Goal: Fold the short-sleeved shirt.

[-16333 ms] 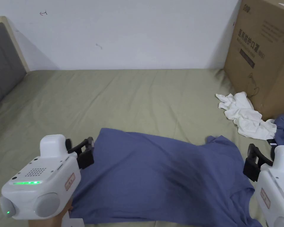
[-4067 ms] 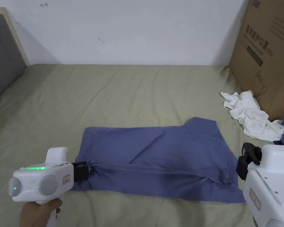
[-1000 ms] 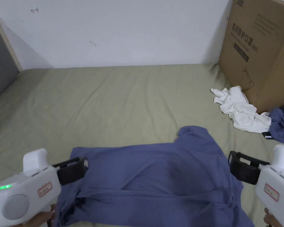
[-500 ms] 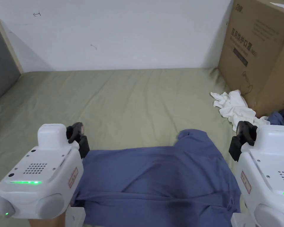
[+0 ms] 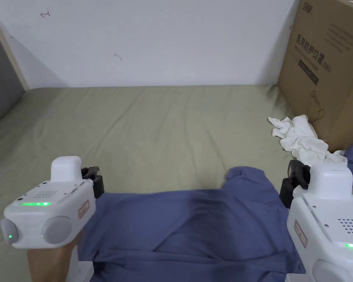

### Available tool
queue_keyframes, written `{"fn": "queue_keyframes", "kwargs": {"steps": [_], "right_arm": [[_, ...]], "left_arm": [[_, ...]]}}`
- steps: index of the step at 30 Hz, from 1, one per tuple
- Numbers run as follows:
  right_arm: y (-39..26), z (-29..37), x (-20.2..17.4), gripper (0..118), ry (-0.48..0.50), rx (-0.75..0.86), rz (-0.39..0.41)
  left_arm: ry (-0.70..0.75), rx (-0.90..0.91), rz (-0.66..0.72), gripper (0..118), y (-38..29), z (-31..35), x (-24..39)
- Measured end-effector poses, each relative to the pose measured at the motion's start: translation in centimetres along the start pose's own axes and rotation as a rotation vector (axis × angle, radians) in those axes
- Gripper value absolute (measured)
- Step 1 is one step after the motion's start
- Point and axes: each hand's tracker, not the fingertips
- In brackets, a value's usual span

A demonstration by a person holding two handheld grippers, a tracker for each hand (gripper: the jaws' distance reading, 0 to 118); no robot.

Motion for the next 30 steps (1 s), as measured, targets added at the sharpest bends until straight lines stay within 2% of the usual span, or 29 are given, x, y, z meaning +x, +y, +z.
{"fn": "queue_keyframes", "kwargs": {"steps": [4,8,10,12,14,16,17,22,23,25,26,28,29,30], "right_arm": [[-0.4,-2.6,-0.3,2,0.000,-0.032,0.003],[-1.2,-5.1,-0.5,2,-0.008,-0.072,0.012],[-1.7,-6.5,-0.4,2,-0.012,-0.095,0.017],[-2.3,-7.6,-0.3,2,-0.020,-0.117,0.020],[-2.9,-8.7,-0.2,2,-0.030,-0.142,0.016],[-3.5,-9.6,0.0,2,-0.033,-0.165,0.007],[-3.8,-10.1,0.1,2,-0.035,-0.177,0.008],[-5.1,-11.8,0.5,2,-0.053,-0.213,0.020],[-5.3,-11.9,0.7,2,-0.056,-0.221,0.014],[-5.7,-12.4,1.0,2,-0.060,-0.236,-0.002],[-5.8,-12.8,1.3,3,-0.062,-0.244,-0.006],[-6.0,-13.6,2.0,3,-0.070,-0.272,-0.016],[-6.2,-14.4,2.5,4,-0.071,-0.288,-0.025],[-6.4,-15.3,3.0,11,-0.071,-0.306,-0.040]], "left_arm": [[0.026,-0.132,0.049,4,0.2,-6.3,-3.0],[0.044,-0.288,0.130,20,0.0,-12.9,-6.0],[0.058,-0.349,0.143,44,-0.4,-15.6,-7.1],[0.094,-0.419,0.160,86,-0.9,-18.0,-7.7],[0.129,-0.474,0.165,90,-1.8,-19.9,-8.3],[0.136,-0.537,0.162,104,-2.7,-21.7,-8.7],[0.140,-0.555,0.154,106,-3.1,-22.3,-8.8],[0.151,-0.590,0.127,105,-5.0,-24.2,-8.3],[0.144,-0.620,0.113,100,-5.4,-24.5,-7.9],[0.085,-0.638,0.095,54,-6.2,-24.5,-7.1],[0.101,-0.631,0.070,47,-6.5,-24.2,-6.7],[0.101,-0.580,0.039,16,-6.5,-23.4,-6.3],[0.073,-0.589,0.063,10,-6.5,-23.4,-6.5],[0.055,-0.587,0.090,9,-6.5,-23.5,-6.7]]}}
